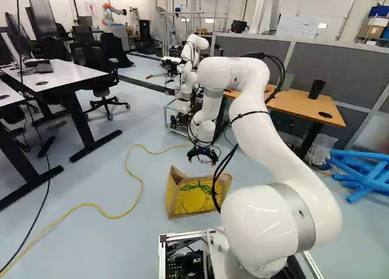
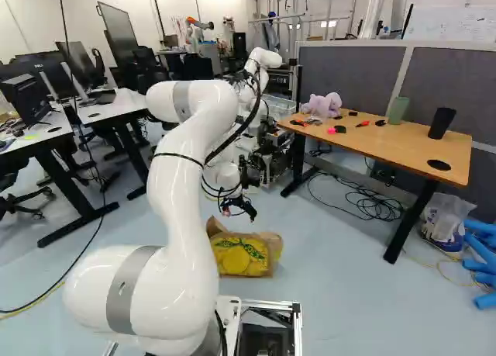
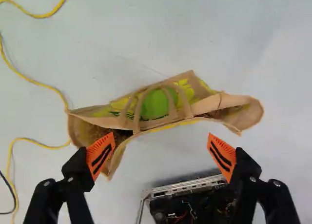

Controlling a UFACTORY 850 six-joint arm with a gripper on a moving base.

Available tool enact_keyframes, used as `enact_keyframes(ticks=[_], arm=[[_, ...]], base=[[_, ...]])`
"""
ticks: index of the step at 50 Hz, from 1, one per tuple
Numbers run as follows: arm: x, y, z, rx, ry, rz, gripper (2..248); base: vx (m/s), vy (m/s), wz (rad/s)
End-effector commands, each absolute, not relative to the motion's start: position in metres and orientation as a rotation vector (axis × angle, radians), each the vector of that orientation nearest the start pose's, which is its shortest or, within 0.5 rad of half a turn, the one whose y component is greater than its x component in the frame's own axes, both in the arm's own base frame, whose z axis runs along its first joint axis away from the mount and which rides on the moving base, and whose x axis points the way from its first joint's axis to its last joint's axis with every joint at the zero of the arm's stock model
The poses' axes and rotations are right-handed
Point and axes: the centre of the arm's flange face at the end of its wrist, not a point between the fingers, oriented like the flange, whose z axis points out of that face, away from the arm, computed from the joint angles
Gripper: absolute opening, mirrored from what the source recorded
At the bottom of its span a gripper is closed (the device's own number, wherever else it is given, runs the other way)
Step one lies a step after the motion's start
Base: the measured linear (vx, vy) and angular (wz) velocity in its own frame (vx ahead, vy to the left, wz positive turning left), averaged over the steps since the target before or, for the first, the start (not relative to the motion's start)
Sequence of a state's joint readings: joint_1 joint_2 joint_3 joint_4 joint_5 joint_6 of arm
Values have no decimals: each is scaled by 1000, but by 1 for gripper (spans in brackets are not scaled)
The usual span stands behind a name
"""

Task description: Pick up the bag on the ground and place it on the table

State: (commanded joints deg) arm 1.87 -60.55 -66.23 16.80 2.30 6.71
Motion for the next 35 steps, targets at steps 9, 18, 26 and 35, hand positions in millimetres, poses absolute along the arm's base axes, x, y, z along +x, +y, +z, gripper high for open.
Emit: enact_keyframes(ticks=[9,18,26,35], arm=[[545,17,44,-3005,806,-197,247],[547,16,30,-2935,1023,-181,247],[548,16,18,-2860,1212,-168,247],[549,16,5,-2762,1419,-153,247]], base=[[0,0,0],[0,0,0],[0,0,0],[0,0,0]])
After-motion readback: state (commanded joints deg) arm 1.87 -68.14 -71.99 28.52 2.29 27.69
